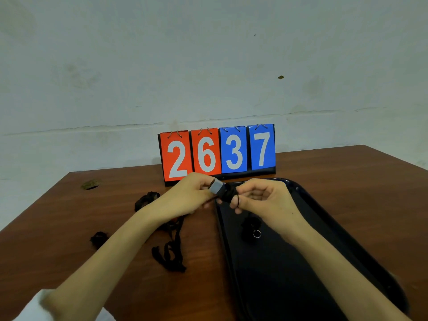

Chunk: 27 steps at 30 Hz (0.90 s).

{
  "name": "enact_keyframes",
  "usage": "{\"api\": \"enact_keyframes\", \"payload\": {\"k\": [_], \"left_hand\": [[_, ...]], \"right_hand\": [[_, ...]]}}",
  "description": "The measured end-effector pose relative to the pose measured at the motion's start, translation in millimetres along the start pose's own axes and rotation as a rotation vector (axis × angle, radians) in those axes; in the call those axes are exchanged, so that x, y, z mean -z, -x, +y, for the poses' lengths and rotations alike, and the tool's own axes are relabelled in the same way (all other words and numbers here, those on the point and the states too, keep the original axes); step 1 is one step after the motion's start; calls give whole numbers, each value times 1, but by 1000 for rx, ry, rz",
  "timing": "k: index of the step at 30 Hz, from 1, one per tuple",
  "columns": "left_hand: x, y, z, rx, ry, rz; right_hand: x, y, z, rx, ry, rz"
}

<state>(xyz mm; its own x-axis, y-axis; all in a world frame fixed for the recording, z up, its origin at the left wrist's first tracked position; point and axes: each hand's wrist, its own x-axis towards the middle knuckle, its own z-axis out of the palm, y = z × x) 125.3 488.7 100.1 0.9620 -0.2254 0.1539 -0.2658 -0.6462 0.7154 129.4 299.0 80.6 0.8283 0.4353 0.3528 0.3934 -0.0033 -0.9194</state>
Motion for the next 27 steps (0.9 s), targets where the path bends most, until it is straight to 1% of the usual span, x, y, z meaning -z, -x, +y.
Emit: {"api": "enact_keyframes", "payload": {"k": [3,6,11,14,16,19,22,24,27], "left_hand": [[-10,1,2,-5,43,-34],[-17,1,0,-32,20,-45],[-15,0,-1,-71,29,32],[-15,1,1,-98,29,36],[-15,2,3,-115,4,25],[-16,5,7,-140,-54,3],[-16,9,13,-176,-133,-26],[-17,11,16,-192,-203,-43],[-16,11,15,-200,-289,-57]], "right_hand": [[2,-1,0,-4,-101,94],[4,-3,1,-29,-185,223],[6,-7,6,-90,-156,389],[12,-10,12,-123,-118,529],[16,-11,17,-142,-37,575],[15,-10,21,-139,144,558],[9,-7,23,-117,366,470],[4,-5,24,-87,487,367],[-1,-3,26,-67,623,170]]}}
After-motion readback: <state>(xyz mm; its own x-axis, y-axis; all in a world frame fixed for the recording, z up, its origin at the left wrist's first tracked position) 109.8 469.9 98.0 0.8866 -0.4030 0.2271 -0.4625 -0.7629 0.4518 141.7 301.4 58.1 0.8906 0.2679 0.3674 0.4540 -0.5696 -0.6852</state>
